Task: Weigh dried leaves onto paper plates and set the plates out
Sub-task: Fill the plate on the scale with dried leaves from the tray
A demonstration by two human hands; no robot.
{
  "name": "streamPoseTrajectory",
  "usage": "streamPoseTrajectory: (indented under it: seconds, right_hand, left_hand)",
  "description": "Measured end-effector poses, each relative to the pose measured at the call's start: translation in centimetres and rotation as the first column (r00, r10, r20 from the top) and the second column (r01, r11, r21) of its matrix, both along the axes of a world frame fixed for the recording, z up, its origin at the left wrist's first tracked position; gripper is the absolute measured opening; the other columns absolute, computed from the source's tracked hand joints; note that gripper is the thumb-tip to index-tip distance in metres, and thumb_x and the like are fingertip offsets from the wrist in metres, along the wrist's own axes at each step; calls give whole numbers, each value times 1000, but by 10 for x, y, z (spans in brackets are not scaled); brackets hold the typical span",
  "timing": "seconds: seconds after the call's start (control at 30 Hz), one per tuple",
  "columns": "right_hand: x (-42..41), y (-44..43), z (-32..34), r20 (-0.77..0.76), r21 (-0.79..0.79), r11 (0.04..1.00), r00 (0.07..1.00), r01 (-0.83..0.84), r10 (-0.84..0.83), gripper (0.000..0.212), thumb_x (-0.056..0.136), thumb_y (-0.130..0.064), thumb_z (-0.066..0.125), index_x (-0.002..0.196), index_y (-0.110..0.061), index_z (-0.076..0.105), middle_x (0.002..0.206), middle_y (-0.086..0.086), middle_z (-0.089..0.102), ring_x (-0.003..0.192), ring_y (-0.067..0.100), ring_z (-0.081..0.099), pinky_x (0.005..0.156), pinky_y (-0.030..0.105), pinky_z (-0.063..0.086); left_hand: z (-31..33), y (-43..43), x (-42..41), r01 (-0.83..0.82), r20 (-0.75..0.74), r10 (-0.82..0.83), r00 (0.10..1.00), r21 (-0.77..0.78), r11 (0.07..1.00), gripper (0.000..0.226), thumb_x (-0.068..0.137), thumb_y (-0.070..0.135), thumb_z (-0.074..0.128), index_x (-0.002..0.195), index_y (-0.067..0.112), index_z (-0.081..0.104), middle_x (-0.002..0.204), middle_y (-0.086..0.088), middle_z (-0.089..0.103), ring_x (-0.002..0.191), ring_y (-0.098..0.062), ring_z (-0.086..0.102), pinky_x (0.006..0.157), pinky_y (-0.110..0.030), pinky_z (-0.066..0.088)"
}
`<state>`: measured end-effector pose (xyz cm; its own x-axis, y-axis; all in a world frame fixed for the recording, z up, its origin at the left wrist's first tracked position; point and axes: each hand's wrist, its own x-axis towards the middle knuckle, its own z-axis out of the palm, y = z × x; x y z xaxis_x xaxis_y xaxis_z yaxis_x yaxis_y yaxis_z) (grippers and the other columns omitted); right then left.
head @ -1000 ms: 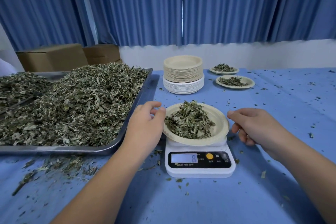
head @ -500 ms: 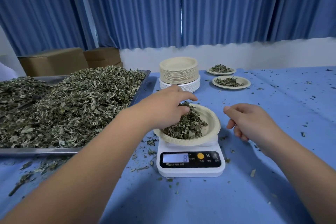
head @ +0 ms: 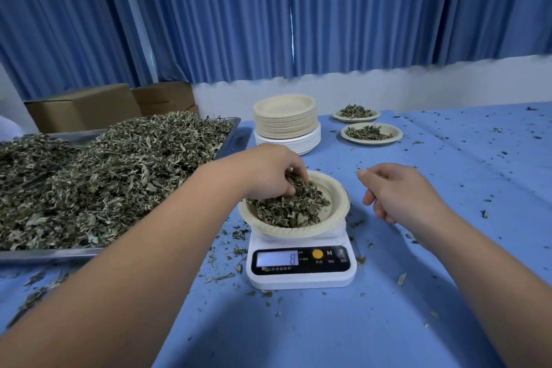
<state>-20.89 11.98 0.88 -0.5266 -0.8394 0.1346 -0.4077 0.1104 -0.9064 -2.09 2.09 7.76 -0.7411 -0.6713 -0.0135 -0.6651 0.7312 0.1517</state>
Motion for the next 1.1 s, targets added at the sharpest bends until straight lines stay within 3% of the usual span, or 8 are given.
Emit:
streamPoseTrajectory:
  seconds: [0.17, 0.33, 0.47, 0.6, 0.67, 0.9, 1.0, 1.1]
  right_hand:
    - [-3, 0, -1, 20, -19, 1000, 1000, 7, -7, 23, 93, -37, 55, 84, -18, 64, 53, -8, 62, 39, 8, 48, 45, 26, 39]
    - [-4, -1, -2, 16, -26, 1000, 1000, 8, -7, 22, 93, -36, 55, 83, -18, 64, 53, -9, 62, 40, 10, 48, 46, 27, 39]
    - [-4, -1, -2, 20, -32, 999, 1000, 7, -6, 22, 93, -34, 55, 82, -18, 64, 54, -8, 62, 41, 11, 47, 44, 25, 39]
    - [-5, -2, -3, 12, -32, 999, 1000, 13, -13, 23, 93, -34, 56, 80, -18, 64, 52, -9, 61, 39, 9, 47, 42, 23, 38]
    - [-6, -2, -3, 11, -31, 999, 1000, 16, -15, 22, 93, -34, 56, 81, -18, 64, 52, -9, 61, 39, 9, 47, 42, 23, 38]
    - [-7, -3, -4, 9, -27, 999, 1000, 29, -29, 23, 93, -34, 57, 81, -17, 66, 52, -9, 61, 39, 10, 45, 40, 23, 37]
    - [-7, -3, -4, -1, -22, 999, 1000, 26, -26, 23, 93, -34, 57, 80, -17, 66, 53, -9, 61, 40, 10, 46, 42, 24, 38]
    - [-6, -4, -5, 0, -19, 1000, 1000, 23, -23, 23, 93, -34, 57, 82, -17, 67, 54, -8, 61, 41, 10, 46, 42, 23, 38]
  left_hand:
    - [-1, -3, 5, -2, -186, -1, 983, -18, 1000, 17, 92, 21, 65, 102, 34, 68, 94, 15, 55, 79, 1, 49, 60, -8, 31]
    - [0, 0, 12, -26, -412, 22, 911, -5, 1000, 17, 92, 20, 65, 92, 37, 66, 79, 20, 57, 71, -10, 61, 56, -19, 49]
    - [-5, 3, 19, -36, -583, 33, 812, 7, 999, 22, 91, 17, 65, 87, 38, 65, 70, 16, 57, 53, 2, 51, 48, -12, 40]
    - [-11, 2, 28, -38, -754, 76, 653, 67, 997, 31, 90, 12, 66, 83, 41, 63, 80, 1, 66, 69, -8, 58, 70, -19, 49]
    - [-13, 2, 34, -11, -829, 124, 545, 141, 990, 31, 90, 7, 65, 85, 38, 65, 81, 3, 66, 70, -8, 61, 72, -18, 51]
    - [-21, -6, 69, -10, -934, 264, 240, 270, 963, 28, 90, 2, 62, 91, 30, 66, 78, 13, 70, 68, 3, 65, 66, -9, 50]
    - [-29, -16, 92, -123, -932, 310, 186, 291, 949, 30, 91, 3, 61, 90, 33, 65, 75, 13, 69, 62, 5, 63, 61, -8, 49]
    - [-37, -28, 116, -317, -914, 346, 211, 271, 909, 29, 91, 9, 63, 87, 38, 64, 83, 7, 68, 56, 6, 60, 49, -12, 48]
